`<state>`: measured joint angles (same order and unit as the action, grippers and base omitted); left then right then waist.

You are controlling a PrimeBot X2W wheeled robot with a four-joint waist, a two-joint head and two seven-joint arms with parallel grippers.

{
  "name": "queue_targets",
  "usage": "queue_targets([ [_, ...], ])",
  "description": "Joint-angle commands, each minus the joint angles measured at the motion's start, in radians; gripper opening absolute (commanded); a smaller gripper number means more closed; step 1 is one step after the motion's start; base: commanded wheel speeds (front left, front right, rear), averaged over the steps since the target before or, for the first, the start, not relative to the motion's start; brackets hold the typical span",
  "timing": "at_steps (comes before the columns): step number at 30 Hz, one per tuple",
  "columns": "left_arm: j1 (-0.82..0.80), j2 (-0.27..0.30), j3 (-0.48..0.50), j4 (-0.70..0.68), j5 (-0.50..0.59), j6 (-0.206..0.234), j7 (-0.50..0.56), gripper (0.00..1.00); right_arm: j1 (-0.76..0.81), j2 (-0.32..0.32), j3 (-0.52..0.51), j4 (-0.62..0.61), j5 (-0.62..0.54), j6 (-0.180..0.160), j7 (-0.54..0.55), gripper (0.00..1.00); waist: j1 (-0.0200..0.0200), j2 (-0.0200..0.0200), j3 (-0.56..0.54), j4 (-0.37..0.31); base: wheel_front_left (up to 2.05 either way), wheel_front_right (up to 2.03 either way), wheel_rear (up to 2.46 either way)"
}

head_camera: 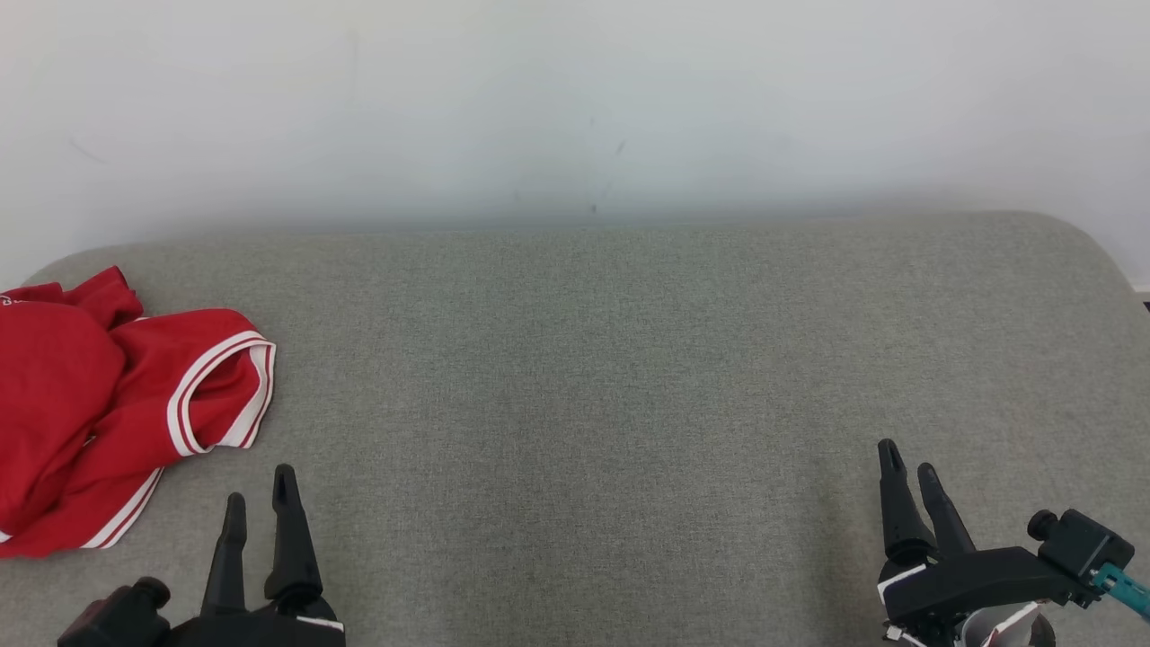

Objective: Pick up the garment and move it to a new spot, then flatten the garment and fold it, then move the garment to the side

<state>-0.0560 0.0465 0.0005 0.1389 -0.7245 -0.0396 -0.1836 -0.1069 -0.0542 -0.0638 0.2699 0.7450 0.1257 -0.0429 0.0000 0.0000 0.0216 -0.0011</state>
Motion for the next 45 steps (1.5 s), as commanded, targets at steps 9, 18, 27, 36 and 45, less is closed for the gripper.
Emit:
queue_targets([
  [9, 0.027, 0.003, -0.01, -0.02, 0.156, 0.022, -0.018, 1.0, 0.02, -0.002, 0.034, -0.035, -0.163, 0.006, -0.043, 1.0, 0.0, 0.0, -0.004, 0.001, 0.0, 0.0, 0.0],
  [18, 0.053, 0.004, 0.004, 0.012, 0.245, 0.049, -0.029, 1.0, 0.044, -0.001, 0.06, -0.042, -0.268, 0.006, -0.077, 1.0, 0.0, 0.0, -0.015, -0.003, 0.0, 0.0, 0.0],
  [27, 0.07, 0.004, 0.018, 0.047, 0.326, 0.066, -0.04, 1.0, 0.066, 0.001, 0.074, -0.051, -0.358, 0.006, -0.108, 1.0, 0.0, 0.0, -0.024, -0.008, 0.0, 0.0, 0.0],
  [36, 0.079, 0.005, 0.029, 0.048, 0.413, 0.067, -0.051, 1.0, 0.084, 0.002, 0.083, -0.056, -0.438, 0.006, -0.138, 1.0, 0.0, 0.0, -0.03, -0.01, 0.0, 0.0, 0.0],
  [45, 0.086, 0.005, 0.048, 0.082, 0.485, 0.065, -0.06, 1.0, 0.103, 0.003, 0.097, -0.057, -0.509, 0.006, -0.165, 1.0, 0.0, 0.0, -0.037, -0.01, 0.0, 0.0, 0.0],
])
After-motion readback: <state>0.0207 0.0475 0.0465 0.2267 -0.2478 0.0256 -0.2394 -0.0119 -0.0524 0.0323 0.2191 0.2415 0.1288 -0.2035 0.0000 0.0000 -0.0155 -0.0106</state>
